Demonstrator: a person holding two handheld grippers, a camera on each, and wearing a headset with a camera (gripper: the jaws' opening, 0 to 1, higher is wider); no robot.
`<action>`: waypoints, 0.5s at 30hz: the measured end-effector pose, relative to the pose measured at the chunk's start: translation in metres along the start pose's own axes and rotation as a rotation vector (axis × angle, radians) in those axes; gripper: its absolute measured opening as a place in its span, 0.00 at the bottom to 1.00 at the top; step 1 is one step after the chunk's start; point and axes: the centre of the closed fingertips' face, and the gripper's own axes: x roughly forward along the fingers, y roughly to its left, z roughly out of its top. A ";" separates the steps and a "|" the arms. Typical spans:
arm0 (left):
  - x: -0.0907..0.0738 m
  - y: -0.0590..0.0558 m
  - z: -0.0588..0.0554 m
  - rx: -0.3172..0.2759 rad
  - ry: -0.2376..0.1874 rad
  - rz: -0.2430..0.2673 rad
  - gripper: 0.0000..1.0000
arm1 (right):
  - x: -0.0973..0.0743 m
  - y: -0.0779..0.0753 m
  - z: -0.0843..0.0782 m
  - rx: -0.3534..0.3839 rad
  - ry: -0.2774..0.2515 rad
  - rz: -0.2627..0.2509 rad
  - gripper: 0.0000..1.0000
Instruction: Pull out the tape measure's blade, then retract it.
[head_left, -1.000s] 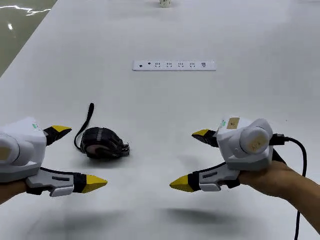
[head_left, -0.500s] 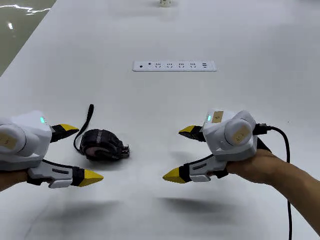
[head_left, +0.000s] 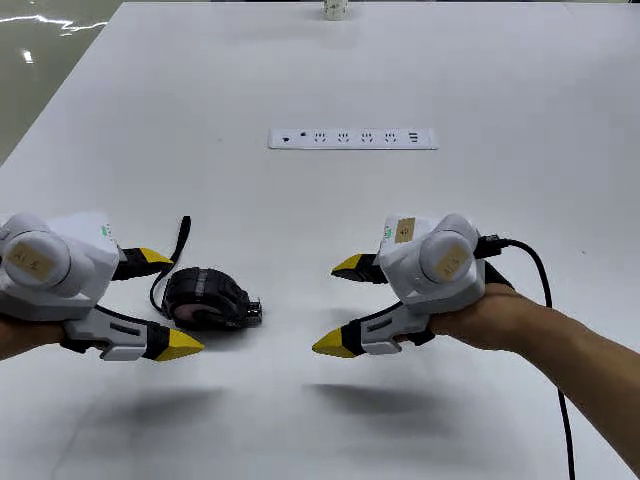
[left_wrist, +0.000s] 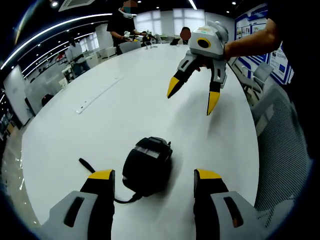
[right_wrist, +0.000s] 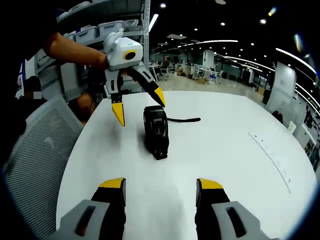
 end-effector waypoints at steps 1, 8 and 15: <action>0.000 0.001 0.000 0.004 0.004 -0.003 0.58 | 0.001 0.000 0.001 -0.005 -0.004 0.004 0.53; 0.004 0.006 -0.004 0.055 0.047 -0.031 0.55 | 0.011 -0.002 0.012 -0.027 -0.029 0.027 0.51; 0.008 0.009 -0.005 0.095 0.082 -0.071 0.50 | 0.024 -0.004 0.018 -0.053 -0.022 0.057 0.44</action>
